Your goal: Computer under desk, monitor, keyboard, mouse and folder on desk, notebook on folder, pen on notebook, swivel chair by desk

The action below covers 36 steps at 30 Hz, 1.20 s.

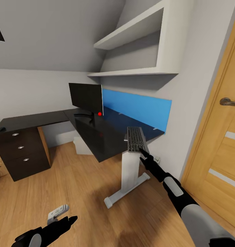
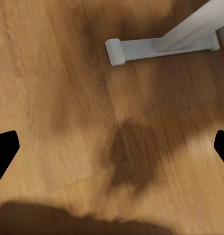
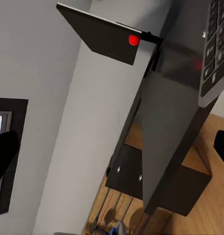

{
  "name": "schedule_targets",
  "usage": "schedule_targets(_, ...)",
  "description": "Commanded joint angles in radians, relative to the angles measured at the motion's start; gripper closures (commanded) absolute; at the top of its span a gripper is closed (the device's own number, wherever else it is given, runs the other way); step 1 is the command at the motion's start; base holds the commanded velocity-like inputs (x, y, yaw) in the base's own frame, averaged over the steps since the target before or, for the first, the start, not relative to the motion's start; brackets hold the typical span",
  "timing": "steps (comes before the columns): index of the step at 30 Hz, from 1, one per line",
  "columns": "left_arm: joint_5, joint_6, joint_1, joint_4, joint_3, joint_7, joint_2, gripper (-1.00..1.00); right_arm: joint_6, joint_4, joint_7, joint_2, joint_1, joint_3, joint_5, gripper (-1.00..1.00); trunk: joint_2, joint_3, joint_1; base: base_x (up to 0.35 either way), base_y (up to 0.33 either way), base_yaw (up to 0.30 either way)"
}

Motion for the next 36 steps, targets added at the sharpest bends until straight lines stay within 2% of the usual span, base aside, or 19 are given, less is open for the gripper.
schedule_targets(1, 0.006, 0.005, 0.0, -0.001, 0.002, 0.002, -0.001, -1.0, 0.004, 0.0, 0.0, -0.002, -0.001, 0.004, -0.012, -1.0, 0.0, -0.001, 0.0, 0.0, 0.0, 0.0)
schedule_targets(5, 0.005, 0.005, 0.0, -0.001, 0.002, 0.002, -0.001, -1.0, 0.002, 0.001, -0.003, -0.005, -0.001, -0.007, -0.014, -1.0, 0.0, -0.001, 0.0, 0.0, 0.0, 0.0)
schedule_targets(12, 0.004, 0.005, 0.0, -0.001, 0.002, 0.002, -0.001, -1.0, 0.003, 0.005, -0.004, -0.008, -0.001, -0.112, -0.015, -1.0, 0.0, -0.001, 0.0, 0.0, 0.0, 0.0)
schedule_targets(16, 0.004, 0.005, 0.0, -0.002, 0.003, 0.001, -0.001, -1.0, 0.003, 0.033, -0.004, -0.022, -0.001, -0.142, -0.016, -1.0, 0.0, -0.001, 0.0, 0.0, 0.0, 0.0)
schedule_targets(20, 0.004, 0.005, 0.0, -0.002, 0.004, 0.0, 0.002, -1.0, 0.005, 0.091, -0.005, -0.033, -0.001, -0.225, -0.016, -1.0, 0.0, -0.001, 0.0, 0.0, 0.0, 0.0)
schedule_targets(22, 0.004, 0.005, 0.0, -0.002, 0.005, 0.0, 0.002, -1.0, 0.006, 0.098, -0.005, -0.034, -0.001, -0.246, -0.015, -1.0, 0.0, -0.001, 0.0, 0.0, 0.0, 0.0)
schedule_targets(23, 0.004, 0.005, 0.0, -0.003, 0.006, -0.001, 0.004, -1.0, 0.005, 0.106, -0.005, -0.035, -0.001, -0.272, -0.015, -1.0, 0.0, -0.001, 0.0, 0.0, 0.0, 0.0)
schedule_targets(28, 0.004, 0.006, 0.0, -0.005, 0.01, -0.002, 0.005, -1.0, 0.004, 0.11, -0.003, -0.034, -0.001, -0.286, -0.017, -1.0, 0.0, -0.001, 0.0, 0.0, 0.0, 0.0)
schedule_targets(36, 0.005, 0.007, 0.0, -0.011, 0.039, -0.002, 0.006, -1.0, 0.002, 0.122, -0.004, -0.026, -0.001, -0.288, -0.018, -1.0, 0.0, -0.001, 0.0, 0.0, 0.0, 0.0)
